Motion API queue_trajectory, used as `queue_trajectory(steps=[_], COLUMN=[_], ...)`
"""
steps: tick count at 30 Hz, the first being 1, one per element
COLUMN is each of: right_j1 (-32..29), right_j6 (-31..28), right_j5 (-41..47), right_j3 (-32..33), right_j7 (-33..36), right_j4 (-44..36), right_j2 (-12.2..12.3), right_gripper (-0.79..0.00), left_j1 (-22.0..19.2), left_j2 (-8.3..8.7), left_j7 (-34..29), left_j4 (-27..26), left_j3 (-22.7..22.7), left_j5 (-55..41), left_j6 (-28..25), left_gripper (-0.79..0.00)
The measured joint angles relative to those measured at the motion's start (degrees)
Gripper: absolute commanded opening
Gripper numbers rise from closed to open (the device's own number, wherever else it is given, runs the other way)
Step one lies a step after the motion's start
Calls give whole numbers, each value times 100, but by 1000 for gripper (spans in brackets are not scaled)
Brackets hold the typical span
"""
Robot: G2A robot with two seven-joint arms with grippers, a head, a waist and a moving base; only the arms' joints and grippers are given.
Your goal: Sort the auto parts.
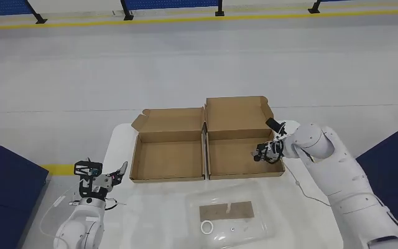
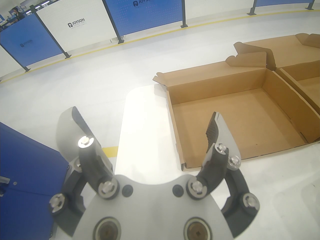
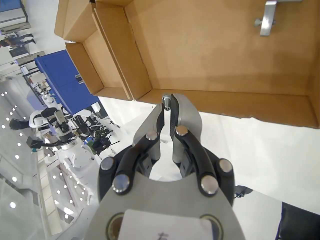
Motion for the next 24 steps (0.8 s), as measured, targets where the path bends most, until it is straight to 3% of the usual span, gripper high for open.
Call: queue_trajectory(steps=[9, 16, 24], right_j1=[1373, 1772, 1844], right_j6=[60, -118, -180], right_j5=[-520, -340, -327], right_j3=[-1537, -2225, -2274], right_j7=[-240, -519, -592], right_j4=[1722, 2911, 3071], right_j2=[-640, -1168, -1236], right_gripper=[-785, -785, -785], left_j1=[0, 0, 0], left_j2=[0, 0, 0], left_j7=[0, 0, 0], left_j4=[0, 0, 0], left_j3=[0, 0, 0], left_j5=[0, 0, 0], left_j6=[0, 0, 0], left_gripper=[0, 0, 0])
